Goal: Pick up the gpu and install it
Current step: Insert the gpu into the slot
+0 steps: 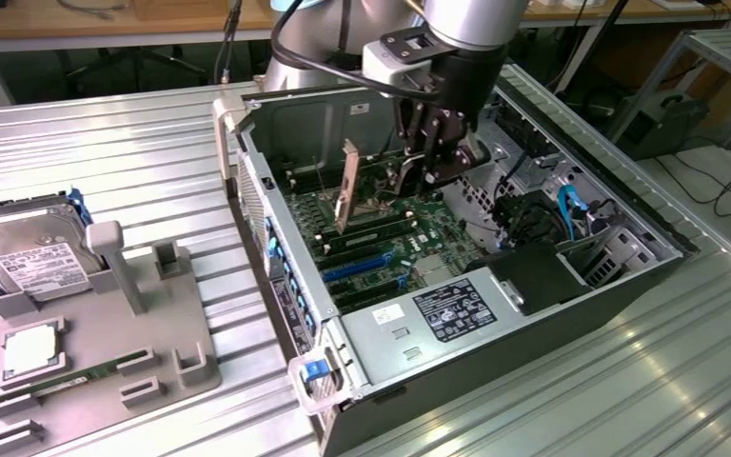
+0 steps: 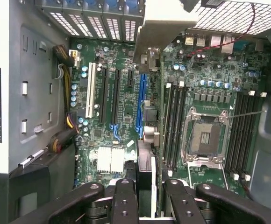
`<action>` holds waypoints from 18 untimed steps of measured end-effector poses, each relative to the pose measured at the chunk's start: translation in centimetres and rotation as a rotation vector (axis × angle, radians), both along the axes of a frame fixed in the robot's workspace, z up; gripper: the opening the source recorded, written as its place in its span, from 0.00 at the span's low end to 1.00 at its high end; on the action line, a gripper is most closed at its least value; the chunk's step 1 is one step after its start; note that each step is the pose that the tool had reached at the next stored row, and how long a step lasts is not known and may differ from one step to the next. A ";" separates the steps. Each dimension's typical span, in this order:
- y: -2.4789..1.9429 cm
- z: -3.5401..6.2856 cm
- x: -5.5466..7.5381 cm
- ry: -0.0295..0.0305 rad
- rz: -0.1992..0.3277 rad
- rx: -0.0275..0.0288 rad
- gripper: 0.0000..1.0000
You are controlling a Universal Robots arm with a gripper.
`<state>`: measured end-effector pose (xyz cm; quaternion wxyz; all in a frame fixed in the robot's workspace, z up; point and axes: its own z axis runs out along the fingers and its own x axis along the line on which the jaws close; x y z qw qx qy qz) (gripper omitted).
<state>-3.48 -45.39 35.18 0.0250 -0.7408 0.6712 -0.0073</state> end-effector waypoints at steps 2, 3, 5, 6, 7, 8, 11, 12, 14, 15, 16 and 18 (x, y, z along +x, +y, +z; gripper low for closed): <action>0.00 -0.17 -0.1 -0.0001 0.000 0.0001 0.28; 0.00 -0.31 -0.1 -0.0001 0.000 0.0001 0.28; 0.00 -0.62 -0.1 0.0001 -0.010 0.0002 0.28; 0.00 -0.79 -0.2 0.0002 -0.016 0.0002 0.28; 0.00 -0.98 -0.2 0.0002 -0.019 0.0001 0.28; 0.00 -1.16 -0.2 0.0002 -0.019 0.0001 0.28; 0.00 -1.70 -0.2 0.0002 -0.020 0.0001 0.28; 0.00 -1.84 -0.2 0.0004 -0.022 0.0001 0.28; 0.02 -2.16 -0.3 0.0008 -0.028 0.0000 0.28; 0.06 -2.43 -0.3 0.0014 -0.039 0.0001 0.28; 0.06 -2.60 -0.3 0.0017 -0.052 0.0002 0.28; 0.07 -3.03 -0.3 0.0019 -0.085 0.0002 0.28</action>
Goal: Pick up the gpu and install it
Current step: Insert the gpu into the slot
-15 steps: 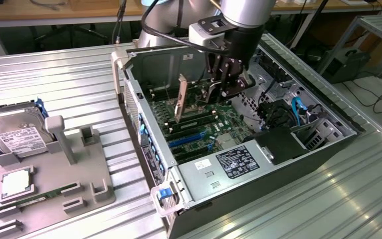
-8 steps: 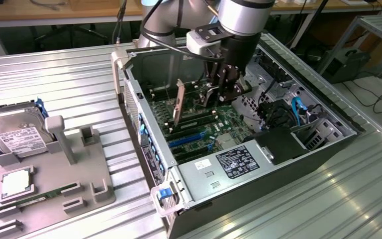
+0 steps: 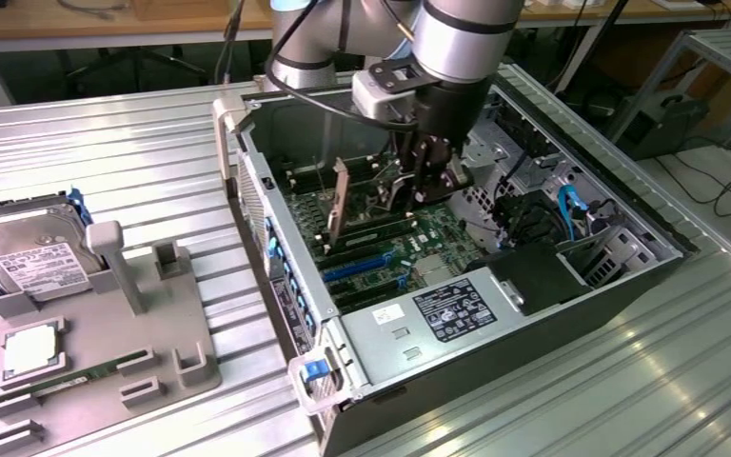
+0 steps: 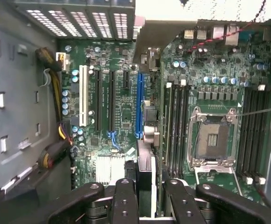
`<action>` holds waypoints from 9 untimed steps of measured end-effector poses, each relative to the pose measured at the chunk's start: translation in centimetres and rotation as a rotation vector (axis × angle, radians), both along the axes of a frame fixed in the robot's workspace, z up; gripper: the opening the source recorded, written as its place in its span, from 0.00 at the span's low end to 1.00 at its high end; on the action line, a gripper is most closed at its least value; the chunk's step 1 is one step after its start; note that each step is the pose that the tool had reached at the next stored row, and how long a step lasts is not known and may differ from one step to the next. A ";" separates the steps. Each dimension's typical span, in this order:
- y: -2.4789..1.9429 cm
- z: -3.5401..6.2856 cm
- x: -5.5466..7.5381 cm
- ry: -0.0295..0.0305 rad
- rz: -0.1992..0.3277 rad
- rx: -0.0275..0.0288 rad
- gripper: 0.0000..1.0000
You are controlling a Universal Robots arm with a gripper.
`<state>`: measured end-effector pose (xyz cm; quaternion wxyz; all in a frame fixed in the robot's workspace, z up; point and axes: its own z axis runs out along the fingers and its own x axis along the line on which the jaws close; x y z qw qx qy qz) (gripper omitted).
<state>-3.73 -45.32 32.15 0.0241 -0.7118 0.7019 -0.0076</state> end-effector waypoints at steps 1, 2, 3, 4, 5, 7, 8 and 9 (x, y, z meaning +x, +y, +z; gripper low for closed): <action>0.00 -0.21 0.0 0.0001 -0.014 0.0000 0.28; 0.01 -0.36 0.0 0.0001 -0.020 0.0000 0.28; 0.01 -0.52 0.0 0.0000 -0.021 0.0000 0.28; 0.01 -0.63 -0.3 0.0000 -0.022 0.0000 0.28; 0.01 -0.80 -0.5 0.0000 -0.021 -0.0002 0.28; 0.02 -1.16 -0.9 0.0000 -0.021 -0.0001 0.28; 0.03 -1.36 -1.1 0.0000 -0.021 0.0000 0.28; 0.03 -1.57 -1.3 -0.0001 -0.021 0.0000 0.28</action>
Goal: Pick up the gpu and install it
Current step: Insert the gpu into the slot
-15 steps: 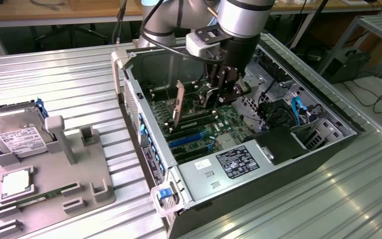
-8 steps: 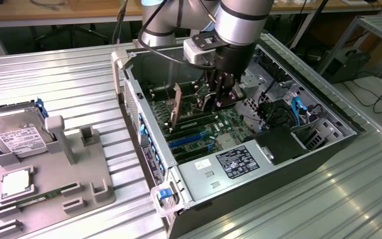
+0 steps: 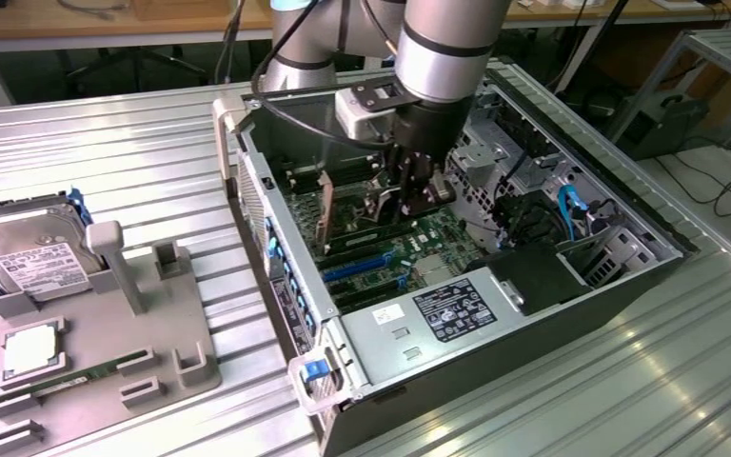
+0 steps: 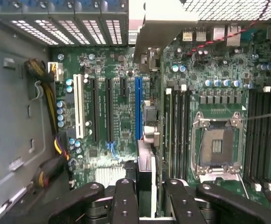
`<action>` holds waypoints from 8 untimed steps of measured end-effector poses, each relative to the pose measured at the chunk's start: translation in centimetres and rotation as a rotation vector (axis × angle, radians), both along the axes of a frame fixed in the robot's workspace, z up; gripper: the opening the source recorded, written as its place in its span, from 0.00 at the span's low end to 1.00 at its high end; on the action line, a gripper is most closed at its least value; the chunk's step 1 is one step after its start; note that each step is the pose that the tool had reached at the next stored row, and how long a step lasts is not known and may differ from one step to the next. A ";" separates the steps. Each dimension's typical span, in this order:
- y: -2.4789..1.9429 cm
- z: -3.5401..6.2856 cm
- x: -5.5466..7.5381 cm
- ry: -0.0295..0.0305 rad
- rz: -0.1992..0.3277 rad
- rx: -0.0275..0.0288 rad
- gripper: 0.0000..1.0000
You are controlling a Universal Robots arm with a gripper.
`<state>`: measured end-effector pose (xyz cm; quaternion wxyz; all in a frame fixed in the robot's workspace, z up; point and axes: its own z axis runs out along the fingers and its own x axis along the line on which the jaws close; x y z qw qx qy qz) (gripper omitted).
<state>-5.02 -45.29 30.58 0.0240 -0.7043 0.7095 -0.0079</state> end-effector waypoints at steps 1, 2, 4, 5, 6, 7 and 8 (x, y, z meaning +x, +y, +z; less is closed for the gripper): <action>0.00 -0.16 -0.1 0.0001 0.001 0.0001 0.28; 0.00 -0.34 -0.3 -0.0004 0.005 0.0006 0.28; 0.00 -0.43 -0.4 -0.0105 0.007 0.0003 0.28; 0.00 -0.50 -0.6 -0.0167 0.008 0.0005 0.28; 0.00 -0.57 -0.8 -0.0209 0.008 0.0004 0.28; 0.01 -0.74 -0.9 -0.0225 0.008 0.0007 0.28; 0.01 -0.92 -0.9 -0.0225 0.008 0.0005 0.28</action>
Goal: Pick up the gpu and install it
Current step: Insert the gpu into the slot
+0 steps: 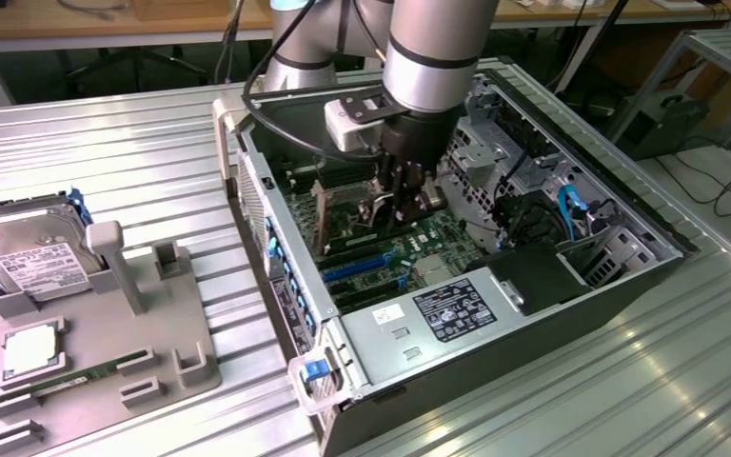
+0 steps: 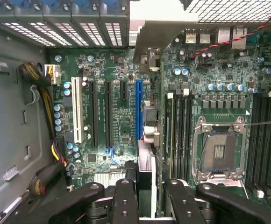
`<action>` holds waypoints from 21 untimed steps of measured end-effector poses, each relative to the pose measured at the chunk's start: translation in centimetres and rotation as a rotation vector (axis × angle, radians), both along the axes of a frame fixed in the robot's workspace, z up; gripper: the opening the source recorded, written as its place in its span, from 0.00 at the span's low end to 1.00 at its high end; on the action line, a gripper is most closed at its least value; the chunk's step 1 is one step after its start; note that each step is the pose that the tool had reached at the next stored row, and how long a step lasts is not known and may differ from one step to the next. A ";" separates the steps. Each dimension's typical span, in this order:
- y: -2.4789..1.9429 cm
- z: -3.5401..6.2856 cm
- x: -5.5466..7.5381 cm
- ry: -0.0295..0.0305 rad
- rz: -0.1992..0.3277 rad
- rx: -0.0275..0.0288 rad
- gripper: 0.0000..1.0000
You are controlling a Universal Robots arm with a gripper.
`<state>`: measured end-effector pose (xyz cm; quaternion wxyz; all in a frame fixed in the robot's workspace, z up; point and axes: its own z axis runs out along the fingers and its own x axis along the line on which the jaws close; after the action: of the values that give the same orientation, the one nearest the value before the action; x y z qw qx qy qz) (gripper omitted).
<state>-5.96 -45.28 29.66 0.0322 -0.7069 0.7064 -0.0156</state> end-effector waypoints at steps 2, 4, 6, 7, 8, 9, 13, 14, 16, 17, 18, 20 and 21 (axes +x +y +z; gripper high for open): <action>0.02 -0.35 -0.1 0.0000 0.000 -0.0001 0.28; 0.01 -0.75 -0.1 0.0001 0.000 0.0000 0.28; -0.02 -0.97 -0.1 0.0003 0.000 0.0000 0.28; -0.03 -1.08 -0.3 0.0002 0.000 0.0000 0.28; -0.02 -1.30 -0.8 0.0002 0.000 0.0000 0.28; -0.02 -1.50 -0.9 0.0004 0.000 -0.0001 0.28; -0.40 -2.02 -0.9 0.0008 0.000 0.0000 0.28; -0.45 -2.15 -1.0 0.0007 0.000 0.0002 0.28; -0.46 -2.30 -1.1 0.0008 0.000 0.0000 0.28; -0.46 -2.36 -1.1 0.0007 0.000 0.0001 0.28; -0.46 -2.40 -1.1 0.0008 0.000 -0.0001 0.28; -0.46 -2.41 -1.1 0.0007 0.000 0.0000 0.28; -0.45 -2.44 -1.1 0.0007 0.000 0.0009 0.28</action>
<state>-7.08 -45.72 27.22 0.0322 -0.7069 0.7065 -0.0150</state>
